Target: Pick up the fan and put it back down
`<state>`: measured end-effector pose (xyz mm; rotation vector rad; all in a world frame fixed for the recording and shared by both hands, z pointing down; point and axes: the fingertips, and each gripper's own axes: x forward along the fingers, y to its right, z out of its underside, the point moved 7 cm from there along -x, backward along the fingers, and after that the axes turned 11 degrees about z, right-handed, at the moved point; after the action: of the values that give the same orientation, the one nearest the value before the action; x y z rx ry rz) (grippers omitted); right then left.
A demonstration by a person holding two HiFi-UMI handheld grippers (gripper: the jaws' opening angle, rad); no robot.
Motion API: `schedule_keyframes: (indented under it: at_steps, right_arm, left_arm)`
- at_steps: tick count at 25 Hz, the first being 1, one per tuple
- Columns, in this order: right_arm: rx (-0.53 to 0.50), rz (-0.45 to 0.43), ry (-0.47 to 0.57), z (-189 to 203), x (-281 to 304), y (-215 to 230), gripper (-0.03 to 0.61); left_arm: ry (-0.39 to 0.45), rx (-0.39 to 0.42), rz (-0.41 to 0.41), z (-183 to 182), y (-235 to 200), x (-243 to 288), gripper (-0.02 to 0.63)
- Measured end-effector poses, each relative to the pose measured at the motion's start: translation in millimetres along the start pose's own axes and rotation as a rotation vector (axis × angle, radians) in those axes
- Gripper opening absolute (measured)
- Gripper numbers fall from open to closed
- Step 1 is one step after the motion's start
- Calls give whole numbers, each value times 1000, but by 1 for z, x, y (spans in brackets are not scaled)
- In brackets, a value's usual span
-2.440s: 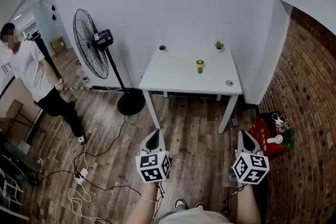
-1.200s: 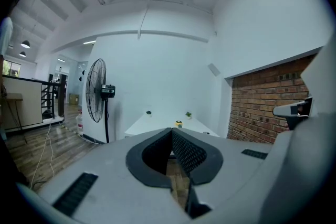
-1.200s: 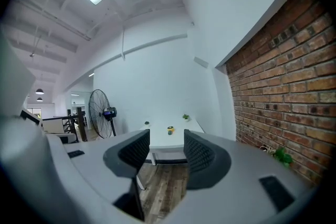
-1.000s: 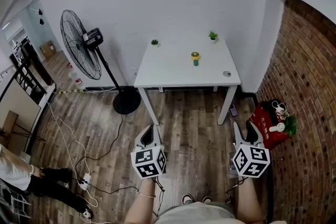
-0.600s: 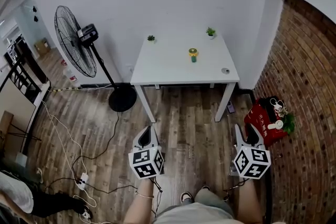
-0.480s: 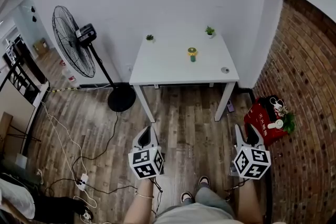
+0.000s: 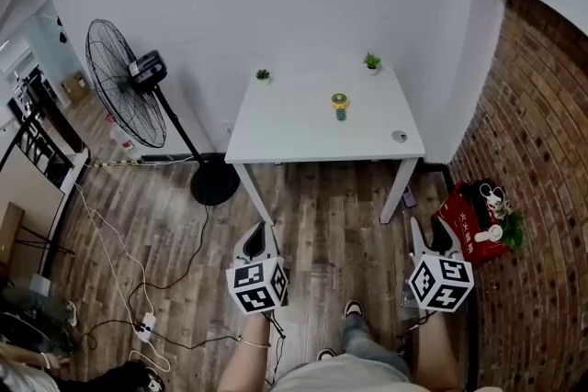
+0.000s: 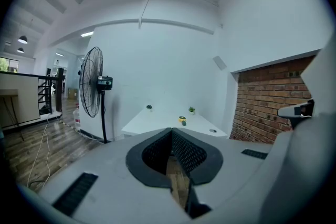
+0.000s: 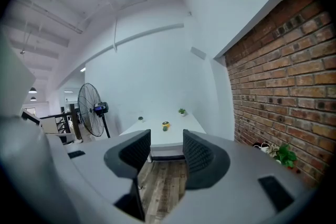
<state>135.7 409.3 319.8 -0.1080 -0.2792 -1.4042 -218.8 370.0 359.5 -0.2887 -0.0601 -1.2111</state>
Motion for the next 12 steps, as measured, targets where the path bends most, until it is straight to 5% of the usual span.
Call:
schedule_keyframes:
  at_steps: [12]
  right_arm:
    - [18,-40,-3,-41,115,24,192]
  left_arm:
    - [8,8,-44,-35,5,106,12]
